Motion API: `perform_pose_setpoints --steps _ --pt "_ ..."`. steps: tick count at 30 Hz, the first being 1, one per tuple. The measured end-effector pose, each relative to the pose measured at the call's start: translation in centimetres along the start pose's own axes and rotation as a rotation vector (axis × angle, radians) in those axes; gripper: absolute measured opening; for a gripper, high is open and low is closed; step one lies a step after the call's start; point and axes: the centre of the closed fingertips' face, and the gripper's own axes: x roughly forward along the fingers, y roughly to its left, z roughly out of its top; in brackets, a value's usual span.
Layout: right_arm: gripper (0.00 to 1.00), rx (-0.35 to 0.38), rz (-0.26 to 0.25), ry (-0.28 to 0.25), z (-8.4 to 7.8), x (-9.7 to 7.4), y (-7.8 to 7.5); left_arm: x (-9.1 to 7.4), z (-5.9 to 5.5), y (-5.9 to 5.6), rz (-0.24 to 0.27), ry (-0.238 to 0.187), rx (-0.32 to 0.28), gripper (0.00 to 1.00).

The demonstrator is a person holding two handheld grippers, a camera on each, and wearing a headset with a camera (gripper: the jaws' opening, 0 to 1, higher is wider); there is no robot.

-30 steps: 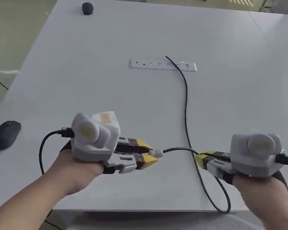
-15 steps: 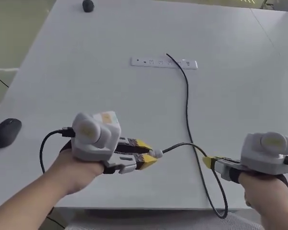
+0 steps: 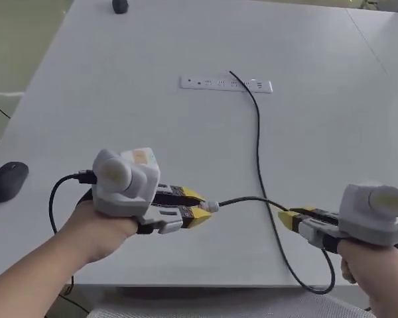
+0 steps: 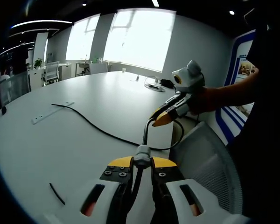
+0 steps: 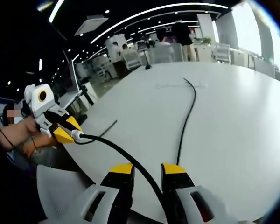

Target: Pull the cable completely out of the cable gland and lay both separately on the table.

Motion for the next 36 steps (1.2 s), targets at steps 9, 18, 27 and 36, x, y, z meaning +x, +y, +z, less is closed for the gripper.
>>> perform_pose_setpoints --steps 9,18,27,36 --pt "0.26 -0.449 0.069 0.007 4.1 0.5 5.3 0.3 0.1 -0.2 -0.009 0.006 0.011 0.15" --pt "0.22 -0.732 0.165 0.088 3.0 2.5 9.2 0.5 0.1 -0.2 -0.015 0.016 0.019 0.15" --pt "0.1 -0.845 0.205 0.122 1.8 3.5 10.3 0.8 -0.1 -0.3 -0.024 0.03 0.026 0.15" --pt "0.03 -0.868 0.213 0.143 1.2 3.7 10.4 0.9 -0.2 -0.4 -0.028 0.041 0.027 0.15"
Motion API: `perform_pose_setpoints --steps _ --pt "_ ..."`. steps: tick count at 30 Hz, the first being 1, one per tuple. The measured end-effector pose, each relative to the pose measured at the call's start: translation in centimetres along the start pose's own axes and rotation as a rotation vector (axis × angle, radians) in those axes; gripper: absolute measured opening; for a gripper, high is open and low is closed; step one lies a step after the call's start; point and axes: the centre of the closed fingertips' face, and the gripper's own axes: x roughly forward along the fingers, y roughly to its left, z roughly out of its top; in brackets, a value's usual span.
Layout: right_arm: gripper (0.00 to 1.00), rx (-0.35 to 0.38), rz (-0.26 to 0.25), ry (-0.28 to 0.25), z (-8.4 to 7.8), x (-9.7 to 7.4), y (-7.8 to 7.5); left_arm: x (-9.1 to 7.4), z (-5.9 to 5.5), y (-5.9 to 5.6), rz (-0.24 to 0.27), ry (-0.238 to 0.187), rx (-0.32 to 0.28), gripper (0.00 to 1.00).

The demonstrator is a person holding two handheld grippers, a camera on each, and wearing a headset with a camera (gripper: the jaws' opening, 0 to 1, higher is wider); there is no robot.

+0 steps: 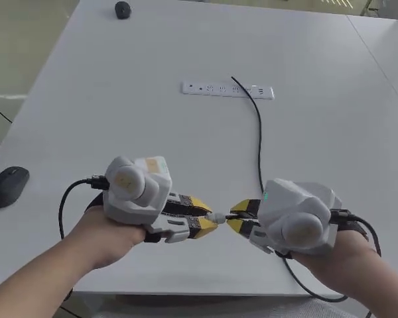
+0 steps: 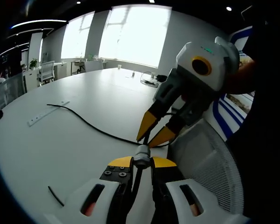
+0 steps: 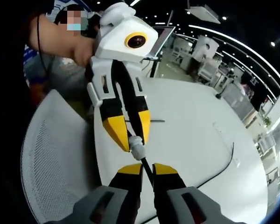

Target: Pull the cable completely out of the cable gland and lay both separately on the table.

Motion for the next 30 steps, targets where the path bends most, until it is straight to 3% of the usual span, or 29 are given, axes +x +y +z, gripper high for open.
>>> perform_pose_setpoints --steps 2,11,16,19,23,30 --pt "0.02 0.006 -0.011 0.001 -0.1 0.0 -0.3 0.0 0.1 0.1 0.005 -0.007 -0.006 0.15" --pt "0.01 0.181 -0.026 -0.007 -1.1 0.0 -1.1 0.1 0.3 0.4 0.019 -0.012 -0.001 0.15" --pt "0.01 0.316 -0.059 0.0 -2.3 -0.3 -1.9 0.0 0.4 0.6 0.032 -0.019 -0.001 0.15" --pt "0.01 0.351 -0.072 0.008 -3.3 -0.4 -2.2 -0.1 0.4 0.6 0.033 -0.017 0.003 0.15" --pt "0.01 0.497 -0.089 0.0 -4.9 -0.5 -2.8 -0.1 0.2 0.6 0.037 -0.019 -0.002 0.15" --pt "0.01 0.728 -0.1 0.03 -8.6 -0.4 -3.3 -0.2 -0.1 0.5 0.04 -0.012 -0.004 0.15"
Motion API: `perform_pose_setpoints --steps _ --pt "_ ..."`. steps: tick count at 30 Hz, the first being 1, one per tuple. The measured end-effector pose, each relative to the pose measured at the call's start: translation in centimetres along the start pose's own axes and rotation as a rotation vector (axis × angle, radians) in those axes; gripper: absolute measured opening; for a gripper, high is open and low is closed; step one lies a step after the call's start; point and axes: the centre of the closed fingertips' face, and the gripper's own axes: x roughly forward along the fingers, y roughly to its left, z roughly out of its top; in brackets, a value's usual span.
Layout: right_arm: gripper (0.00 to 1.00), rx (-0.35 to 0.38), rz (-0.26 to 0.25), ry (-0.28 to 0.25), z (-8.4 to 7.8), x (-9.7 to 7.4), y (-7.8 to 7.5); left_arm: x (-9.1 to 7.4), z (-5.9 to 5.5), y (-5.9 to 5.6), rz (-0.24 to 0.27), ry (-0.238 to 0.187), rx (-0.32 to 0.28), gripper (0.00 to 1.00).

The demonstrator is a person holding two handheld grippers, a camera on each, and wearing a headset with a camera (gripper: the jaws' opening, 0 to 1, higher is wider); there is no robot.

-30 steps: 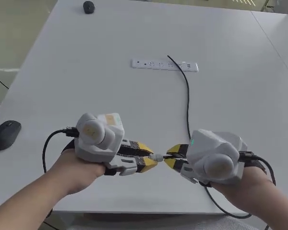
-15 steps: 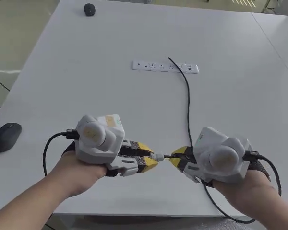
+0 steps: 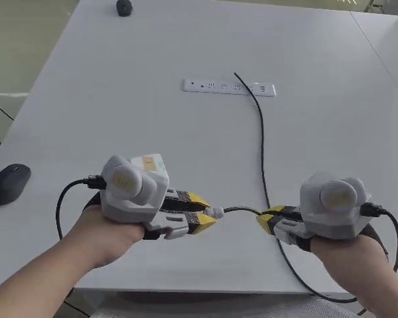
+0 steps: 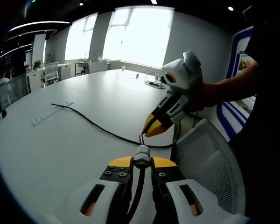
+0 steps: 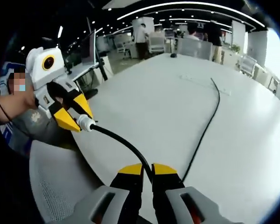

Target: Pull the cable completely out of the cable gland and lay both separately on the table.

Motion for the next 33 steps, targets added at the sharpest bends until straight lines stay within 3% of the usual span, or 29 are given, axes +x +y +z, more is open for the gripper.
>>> perform_pose_setpoints --steps 5,9,20,24,28,31,33 --pt "0.01 0.193 -0.009 0.037 -1.4 0.5 -1.1 0.2 -0.2 -0.1 0.0 0.004 -0.001 0.15" --pt "0.01 0.196 -0.014 0.042 -1.4 0.6 -0.9 0.4 -0.3 -0.1 0.003 0.006 -0.006 0.15" --pt "0.04 0.061 -0.035 0.0 -1.0 -0.3 -0.7 0.0 -0.2 0.4 0.008 0.007 -0.019 0.15" --pt "0.08 0.02 -0.053 -0.046 -0.3 -1.0 -0.8 0.1 -0.1 0.5 0.012 0.005 -0.014 0.15" --pt "0.14 0.022 -0.036 -0.134 1.7 -2.4 -0.4 0.1 0.2 0.4 0.009 0.002 -0.013 0.15" --pt "0.18 -0.071 -0.031 -0.158 3.0 -3.1 0.5 0.2 0.1 0.3 0.005 0.003 -0.011 0.15" --pt "0.2 -0.185 -0.027 -0.149 3.5 -3.1 1.4 0.3 0.1 0.2 0.002 0.007 -0.007 0.15"
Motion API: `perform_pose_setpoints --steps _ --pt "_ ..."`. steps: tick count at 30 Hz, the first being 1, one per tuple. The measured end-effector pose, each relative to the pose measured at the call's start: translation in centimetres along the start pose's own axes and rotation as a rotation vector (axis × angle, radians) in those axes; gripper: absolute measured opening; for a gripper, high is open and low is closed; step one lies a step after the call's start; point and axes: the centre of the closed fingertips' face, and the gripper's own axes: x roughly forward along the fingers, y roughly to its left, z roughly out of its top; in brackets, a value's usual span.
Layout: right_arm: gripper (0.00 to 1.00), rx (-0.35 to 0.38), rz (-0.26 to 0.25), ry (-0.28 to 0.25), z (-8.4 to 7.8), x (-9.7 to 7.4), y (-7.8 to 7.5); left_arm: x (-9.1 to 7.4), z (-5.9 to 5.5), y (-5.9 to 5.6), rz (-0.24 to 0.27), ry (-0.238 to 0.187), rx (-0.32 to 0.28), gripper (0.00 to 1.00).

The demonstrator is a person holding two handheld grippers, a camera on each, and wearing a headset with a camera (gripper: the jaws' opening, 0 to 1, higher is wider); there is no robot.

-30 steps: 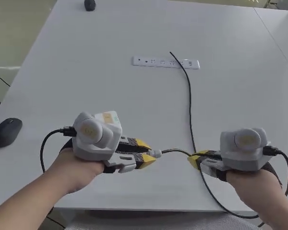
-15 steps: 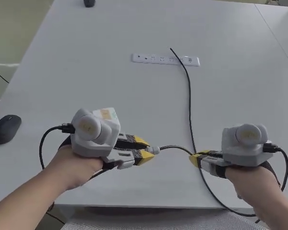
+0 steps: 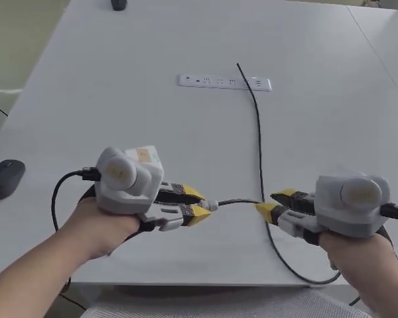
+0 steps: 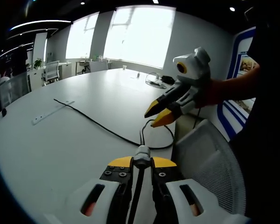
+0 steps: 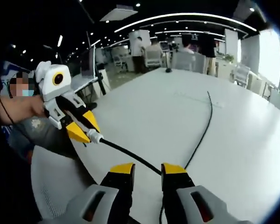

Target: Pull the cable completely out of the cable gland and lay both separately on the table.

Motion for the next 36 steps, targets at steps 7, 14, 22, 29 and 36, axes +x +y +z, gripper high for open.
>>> perform_pose_setpoints --steps 7,14,22,29,36 --pt "0.2 -0.353 0.069 0.013 1.8 1.4 3.7 0.2 0.2 -0.2 -0.003 0.0 0.007 0.15" --pt "0.17 -0.546 0.091 0.04 1.4 2.8 5.4 0.2 0.2 -0.4 -0.003 0.005 0.007 0.15" --pt "0.07 -0.715 0.1 0.045 1.0 3.4 6.6 0.4 0.0 -0.7 -0.007 0.013 0.008 0.15" --pt "0.02 -0.7 0.096 0.046 1.0 3.4 6.3 0.5 -0.1 -0.8 -0.009 0.014 0.006 0.15" --pt "0.01 -0.531 0.065 0.064 0.6 3.3 5.0 0.5 0.0 -0.7 -0.005 0.009 0.005 0.15"
